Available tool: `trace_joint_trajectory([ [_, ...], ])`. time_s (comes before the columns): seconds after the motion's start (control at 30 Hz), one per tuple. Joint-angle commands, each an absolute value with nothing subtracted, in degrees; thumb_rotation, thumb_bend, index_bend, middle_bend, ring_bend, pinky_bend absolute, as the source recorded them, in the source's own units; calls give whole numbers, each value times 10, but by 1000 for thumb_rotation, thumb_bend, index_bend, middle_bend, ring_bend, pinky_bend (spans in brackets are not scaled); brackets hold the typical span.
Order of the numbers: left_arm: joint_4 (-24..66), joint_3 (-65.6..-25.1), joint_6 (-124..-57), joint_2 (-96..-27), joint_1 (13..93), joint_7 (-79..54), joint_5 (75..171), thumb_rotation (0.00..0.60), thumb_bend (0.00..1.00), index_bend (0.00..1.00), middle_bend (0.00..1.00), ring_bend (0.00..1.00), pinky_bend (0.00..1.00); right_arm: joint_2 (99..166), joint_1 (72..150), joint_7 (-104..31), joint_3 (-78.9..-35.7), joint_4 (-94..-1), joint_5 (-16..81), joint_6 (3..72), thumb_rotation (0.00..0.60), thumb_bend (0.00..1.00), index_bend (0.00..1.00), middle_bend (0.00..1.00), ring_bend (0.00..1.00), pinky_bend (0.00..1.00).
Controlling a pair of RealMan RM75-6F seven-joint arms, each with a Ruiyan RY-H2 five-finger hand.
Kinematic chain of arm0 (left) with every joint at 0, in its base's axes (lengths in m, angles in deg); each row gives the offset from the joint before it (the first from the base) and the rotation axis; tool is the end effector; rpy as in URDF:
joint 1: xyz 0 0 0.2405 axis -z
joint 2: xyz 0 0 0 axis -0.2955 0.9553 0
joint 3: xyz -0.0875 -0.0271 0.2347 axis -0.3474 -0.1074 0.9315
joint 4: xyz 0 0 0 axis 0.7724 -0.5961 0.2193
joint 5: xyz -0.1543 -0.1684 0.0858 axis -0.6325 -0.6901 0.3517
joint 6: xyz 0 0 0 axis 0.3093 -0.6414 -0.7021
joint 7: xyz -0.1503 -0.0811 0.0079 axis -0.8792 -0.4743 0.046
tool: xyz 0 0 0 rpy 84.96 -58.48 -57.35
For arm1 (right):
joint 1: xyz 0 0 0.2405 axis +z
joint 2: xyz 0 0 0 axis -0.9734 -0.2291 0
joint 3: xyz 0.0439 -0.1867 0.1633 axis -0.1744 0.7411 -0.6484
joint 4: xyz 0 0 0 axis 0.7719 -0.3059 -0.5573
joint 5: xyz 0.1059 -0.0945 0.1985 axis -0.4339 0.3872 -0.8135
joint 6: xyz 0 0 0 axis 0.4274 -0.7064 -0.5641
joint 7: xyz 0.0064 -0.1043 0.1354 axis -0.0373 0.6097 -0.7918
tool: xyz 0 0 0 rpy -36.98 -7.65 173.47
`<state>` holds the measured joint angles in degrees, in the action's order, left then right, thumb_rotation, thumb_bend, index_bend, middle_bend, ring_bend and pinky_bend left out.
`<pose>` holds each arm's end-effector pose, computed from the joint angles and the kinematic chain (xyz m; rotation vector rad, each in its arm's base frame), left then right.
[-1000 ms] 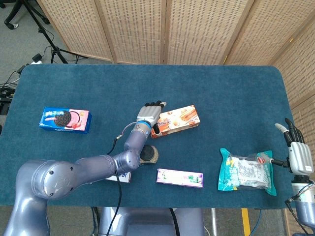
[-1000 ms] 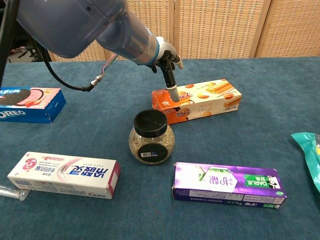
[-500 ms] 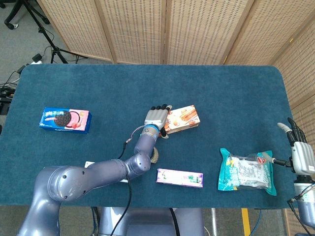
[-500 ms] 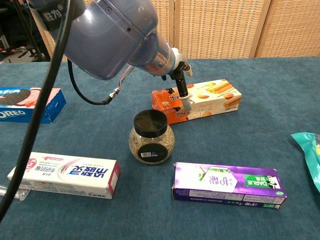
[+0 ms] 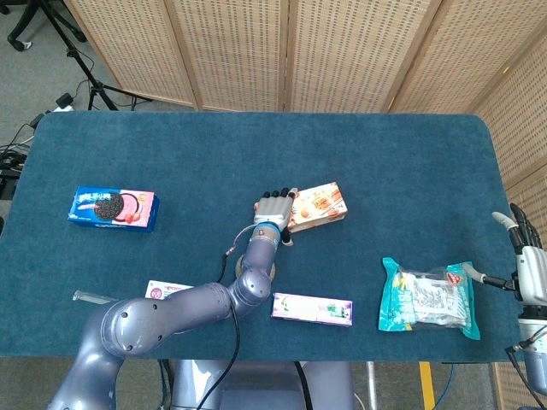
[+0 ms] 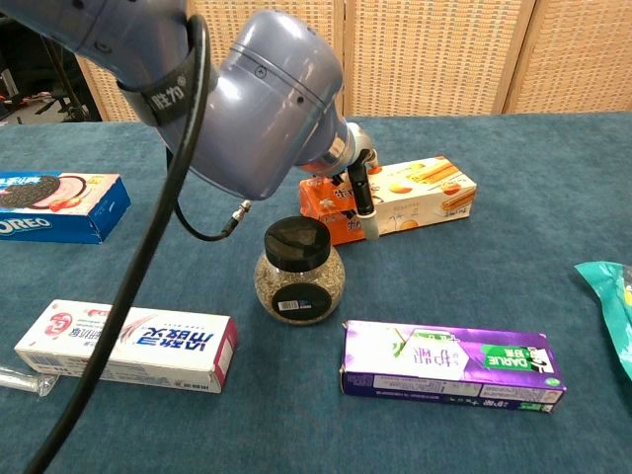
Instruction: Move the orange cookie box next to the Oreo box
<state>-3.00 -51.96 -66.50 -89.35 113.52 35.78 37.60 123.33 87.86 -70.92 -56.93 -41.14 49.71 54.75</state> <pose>0.0609 0.4572 -0.1665 -1.7603 -1.3570 -0.5704 -0.3743 -0.2828 0.1461 1.1098 -1.1033 1.2868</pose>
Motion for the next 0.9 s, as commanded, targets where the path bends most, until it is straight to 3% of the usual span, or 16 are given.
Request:
trace_joint_trajectory([
  [0.03, -53, -539, -681, -914, 1128, 388, 389, 600, 267, 1, 0, 0, 7, 1232, 877, -715, -571, -412, 499, 550, 600, 1, 158, 0, 0, 62],
  [0.17, -64, -552, -693, -926, 1118, 418, 401, 600, 361, 48, 0, 0, 62, 1231, 875, -722, -574, -412, 500, 556, 600, 1, 159, 0, 0, 62],
  [0.27, -75, -567, -707, -937, 1112, 423, 419, 600, 452, 202, 16, 44, 148, 1231, 874, -723, -575, -413, 499, 557, 600, 1, 159, 0, 0, 62],
  [0.43, -106, -586, -739, -959, 1101, 393, 499, 600, 549, 436, 201, 188, 233, 1230, 873, -726, -576, -413, 500, 554, 600, 1, 159, 0, 0, 62],
  [0.53, -111, -596, -746, -962, 1089, 391, 530, 600, 569, 516, 259, 241, 266, 1230, 873, -727, -576, -412, 501, 554, 600, 1, 159, 0, 0, 62],
  [0.9, -85, -621, -765, -943, 1046, 374, 612, 600, 594, 550, 293, 280, 286, 1231, 874, -720, -576, -413, 501, 551, 600, 2, 159, 0, 0, 62],
])
